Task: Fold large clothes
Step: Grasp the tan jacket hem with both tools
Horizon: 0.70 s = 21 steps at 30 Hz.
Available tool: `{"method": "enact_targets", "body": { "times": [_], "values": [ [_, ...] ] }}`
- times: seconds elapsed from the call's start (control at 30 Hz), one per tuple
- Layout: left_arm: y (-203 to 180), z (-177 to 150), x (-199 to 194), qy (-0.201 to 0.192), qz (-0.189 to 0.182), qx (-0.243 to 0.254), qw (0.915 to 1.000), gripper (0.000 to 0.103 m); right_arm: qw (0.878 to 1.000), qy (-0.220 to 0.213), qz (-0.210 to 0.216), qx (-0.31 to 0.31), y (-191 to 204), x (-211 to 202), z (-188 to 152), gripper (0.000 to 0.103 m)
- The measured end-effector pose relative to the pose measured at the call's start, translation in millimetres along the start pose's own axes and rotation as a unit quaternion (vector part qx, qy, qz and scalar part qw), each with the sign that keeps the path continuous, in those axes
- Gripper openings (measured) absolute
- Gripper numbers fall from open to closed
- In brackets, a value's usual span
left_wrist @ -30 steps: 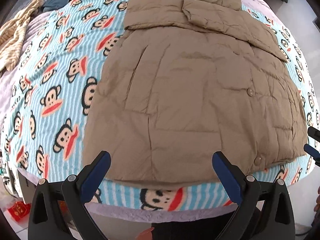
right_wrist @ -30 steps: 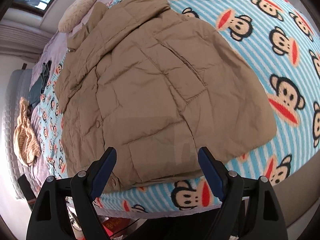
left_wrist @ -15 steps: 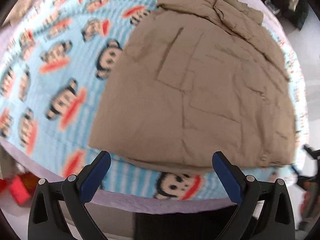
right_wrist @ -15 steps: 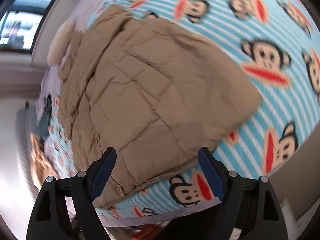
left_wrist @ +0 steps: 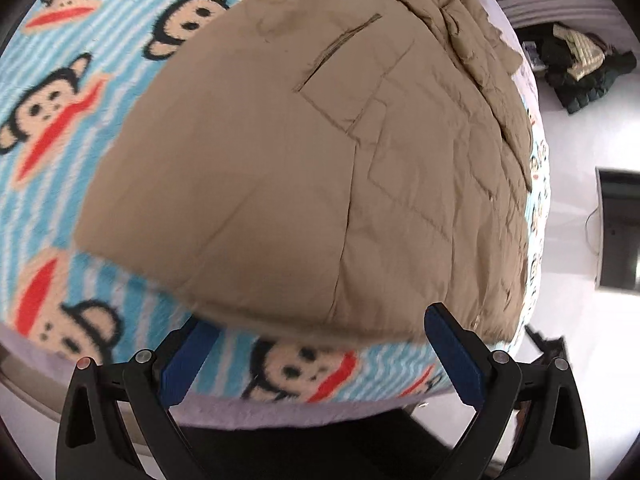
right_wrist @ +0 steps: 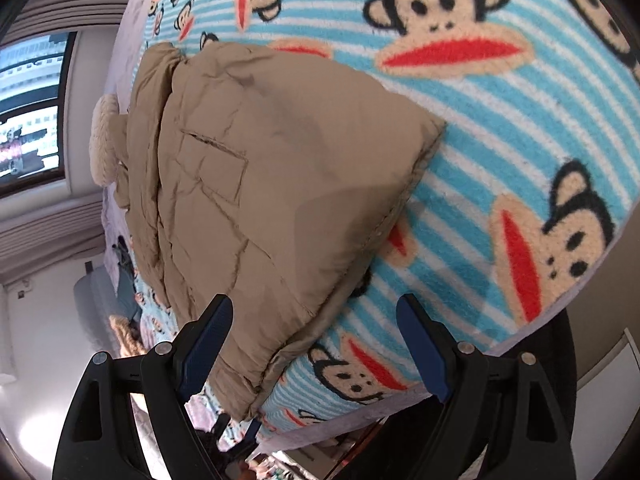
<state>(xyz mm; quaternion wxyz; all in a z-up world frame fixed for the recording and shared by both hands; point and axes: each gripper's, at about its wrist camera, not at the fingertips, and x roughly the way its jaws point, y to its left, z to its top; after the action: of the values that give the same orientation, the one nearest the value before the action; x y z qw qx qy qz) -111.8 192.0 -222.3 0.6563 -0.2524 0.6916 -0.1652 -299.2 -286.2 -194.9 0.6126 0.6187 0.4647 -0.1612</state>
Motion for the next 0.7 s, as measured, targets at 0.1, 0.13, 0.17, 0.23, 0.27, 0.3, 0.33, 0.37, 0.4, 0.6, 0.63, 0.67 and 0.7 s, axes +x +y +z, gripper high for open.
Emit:
{"method": "enact_targets", "body": {
  "times": [0.1,0.13,0.17,0.23,0.27,0.3,0.33,0.37,0.4,0.6,0.63,0.67,0.7],
  "values": [
    [-6,11,9,-0.004,-0.023,-0.013,0.9997,0.101,1.000,-0.001,0.006,0.004,-4,6,8,0.086],
    [-9,14,11,-0.006,-0.030,-0.014,0.9994,0.101,1.000,-0.002,0.010,0.006,-4,8,11,0.086],
    [-12,16,13,-0.007,-0.032,-0.014,0.9993,0.101,1.000,-0.003,0.014,0.009,-5,10,12,0.086],
    [-18,21,17,-0.009,-0.033,-0.011,0.9994,0.101,0.999,-0.006,0.031,0.018,-5,12,15,0.086],
    [-21,22,18,-0.012,-0.033,-0.009,0.9994,0.101,0.999,-0.007,0.044,0.022,-4,13,16,0.086],
    [-25,24,19,-0.015,-0.033,-0.007,0.9993,0.101,0.998,-0.007,0.057,0.025,-3,14,18,0.086],
    [-29,25,19,-0.019,-0.034,-0.003,0.9993,0.100,0.997,-0.005,0.068,0.028,-3,15,19,0.086],
    [-31,26,17,-0.022,-0.035,0.000,0.9992,0.088,0.997,-0.004,0.073,0.031,-2,16,20,0.086],
    [-31,27,16,-0.021,-0.035,0.005,0.9991,0.067,0.996,-0.001,0.077,0.034,-1,16,20,0.086],
    [-37,34,4,-0.022,-0.042,0.034,0.9983,0.016,0.997,0.003,0.060,0.050,-2,18,17,0.052],
    [-40,34,-3,-0.029,-0.044,0.042,0.9977,0.016,0.997,0.009,0.051,0.056,-5,20,17,0.026],
    [-41,34,-9,-0.034,-0.046,0.048,0.9972,0.016,0.997,0.011,0.048,0.060,-6,21,16,0.014],
    [-44,33,-15,-0.038,-0.047,0.054,0.9967,0.016,0.997,0.009,0.051,0.061,-6,20,16,0.013]
  ]
}}
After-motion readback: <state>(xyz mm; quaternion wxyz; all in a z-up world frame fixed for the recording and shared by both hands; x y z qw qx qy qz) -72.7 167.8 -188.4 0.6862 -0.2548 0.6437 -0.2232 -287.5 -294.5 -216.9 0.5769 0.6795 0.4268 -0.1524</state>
